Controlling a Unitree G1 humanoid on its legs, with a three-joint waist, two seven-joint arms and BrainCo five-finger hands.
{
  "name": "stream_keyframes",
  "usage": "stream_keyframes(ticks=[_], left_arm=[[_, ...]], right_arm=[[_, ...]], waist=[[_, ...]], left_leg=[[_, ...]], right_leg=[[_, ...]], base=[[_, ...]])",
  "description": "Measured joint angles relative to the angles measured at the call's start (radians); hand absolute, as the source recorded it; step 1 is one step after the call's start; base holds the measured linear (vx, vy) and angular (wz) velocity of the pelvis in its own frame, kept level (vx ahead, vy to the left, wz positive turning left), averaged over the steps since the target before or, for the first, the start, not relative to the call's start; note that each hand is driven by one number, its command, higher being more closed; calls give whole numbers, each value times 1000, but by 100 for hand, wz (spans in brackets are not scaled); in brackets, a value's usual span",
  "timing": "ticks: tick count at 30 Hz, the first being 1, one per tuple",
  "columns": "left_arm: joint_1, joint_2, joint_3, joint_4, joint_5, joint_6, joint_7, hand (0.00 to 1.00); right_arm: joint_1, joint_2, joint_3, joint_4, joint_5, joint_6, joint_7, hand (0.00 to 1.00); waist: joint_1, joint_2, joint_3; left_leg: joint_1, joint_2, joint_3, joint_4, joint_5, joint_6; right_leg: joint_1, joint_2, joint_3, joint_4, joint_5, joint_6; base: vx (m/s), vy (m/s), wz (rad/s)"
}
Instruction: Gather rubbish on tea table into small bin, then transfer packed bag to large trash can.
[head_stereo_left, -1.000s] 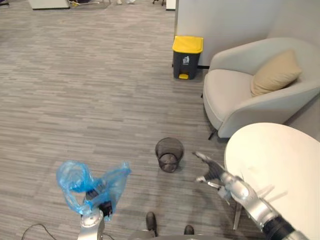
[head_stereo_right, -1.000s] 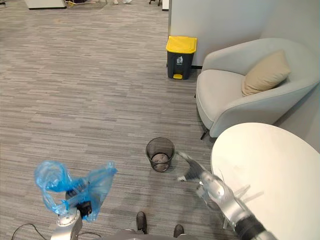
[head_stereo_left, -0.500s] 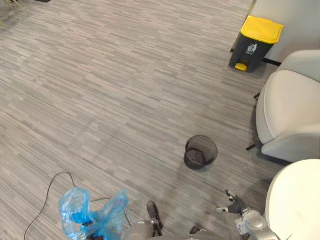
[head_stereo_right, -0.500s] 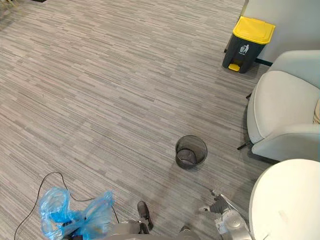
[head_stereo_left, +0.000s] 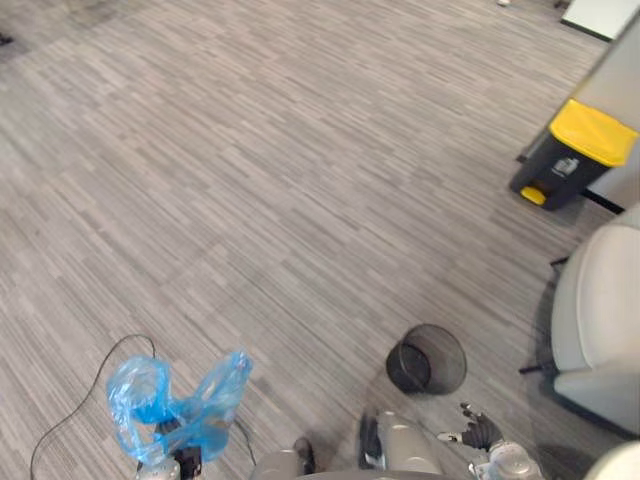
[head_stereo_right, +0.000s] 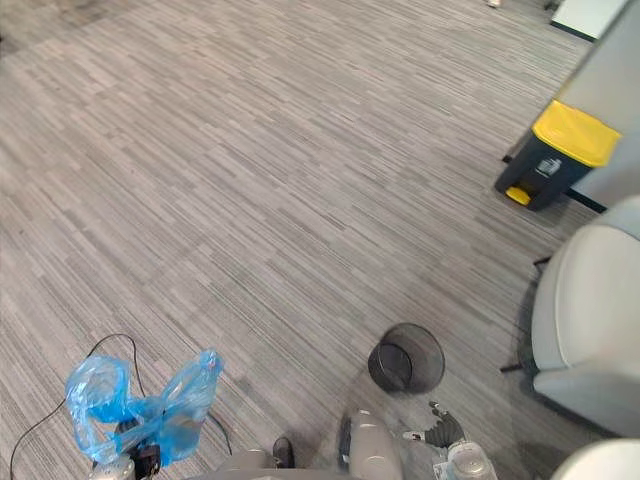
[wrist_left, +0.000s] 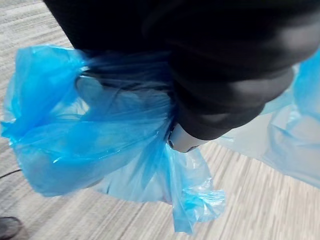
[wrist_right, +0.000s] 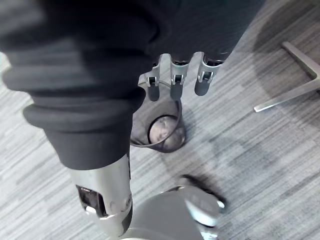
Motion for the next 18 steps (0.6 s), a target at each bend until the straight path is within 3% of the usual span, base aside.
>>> stream_keyframes(ticks=[1,2,3,4,5,6,8,10,12,13,15,16,18], left_arm=[[23,-3,0,-23,0,-2,1,100],[18,-31,-3,-22,0,1,6,100],[23,-42,-8,-25,-1,0,9,100],[25,-65,-15,-23,-1,0,14,100],[24,-72,-22,-19,-1,0,15,100],[23,-71,-22,-19,-1,0,16,100],[14,-68,-22,-22,-1,-5,17,100],[14,-68,-26,-25,-1,-15,15,100],[21,-68,-25,-31,-1,-14,15,100],[17,-68,-27,-37,-1,-14,15,100],[25,-69,-30,-74,-1,-12,13,100],[28,-69,-30,-96,-1,-11,13,100],[37,-75,-27,-109,0,-10,7,100]], right_arm=[[12,4,-1,-9,0,0,1,0],[10,-1,-4,-22,-1,0,0,0],[6,0,-3,-38,-1,-4,-1,0],[-16,1,3,-57,0,-12,0,0],[-41,11,6,-65,0,-12,-1,0],[-54,21,7,-65,0,-12,-2,0],[-96,49,40,-72,0,-12,-5,0],[-101,53,55,-101,0,-13,-5,0],[-101,55,65,-130,0,-11,-6,0],[-98,55,69,-155,0,-10,-6,0],[-96,55,70,-159,0,-7,-6,0],[-86,50,65,-158,0,-6,-6,0],[-86,36,63,-155,-1,0,-4,0]], waist=[[-14,-19,-21],[-2,12,-21],[5,28,-22],[23,61,-20],[44,70,-16],[50,69,-14],[76,25,15],[102,12,21],[122,14,21],[131,12,23],[135,11,22],[153,18,8],[166,53,-25]], left_leg=[[10,-1,-8,73,-19,-35],[-41,36,7,237,-33,-62],[-80,61,15,338,-22,-79],[-177,116,33,573,64,-71],[-265,171,57,778,121,-40],[-295,187,64,852,109,-27],[-371,192,100,956,87,6],[-455,188,125,905,72,31],[-537,182,115,756,65,41],[-576,168,97,636,70,33],[-589,143,47,434,106,-24],[-582,134,4,334,128,-48],[-529,157,-17,263,134,-49]], right_leg=[[4,2,2,35,70,-62],[11,24,-5,89,69,-79],[24,37,-4,90,45,-87],[61,78,1,77,15,-114],[111,117,30,53,-7,-133],[141,134,46,41,-18,-141],[289,160,143,-30,-45,-165],[373,172,218,-95,-49,-171],[434,183,284,-137,-58,-176],[466,183,329,-147,-75,-173],[494,182,382,-142,-110,-152],[497,182,430,-115,-161,-134],[485,205,512,-19,-242,-93]], base=[[660,-239,64],[677,-230,38],[664,-203,-22],[658,-173,-60],[629,-165,-74],[591,-166,-87],[546,-143,-98],[584,-48,-115],[518,72,-118],[478,160,-109],[459,209,-118],[471,304,-160],[532,378,-173]])
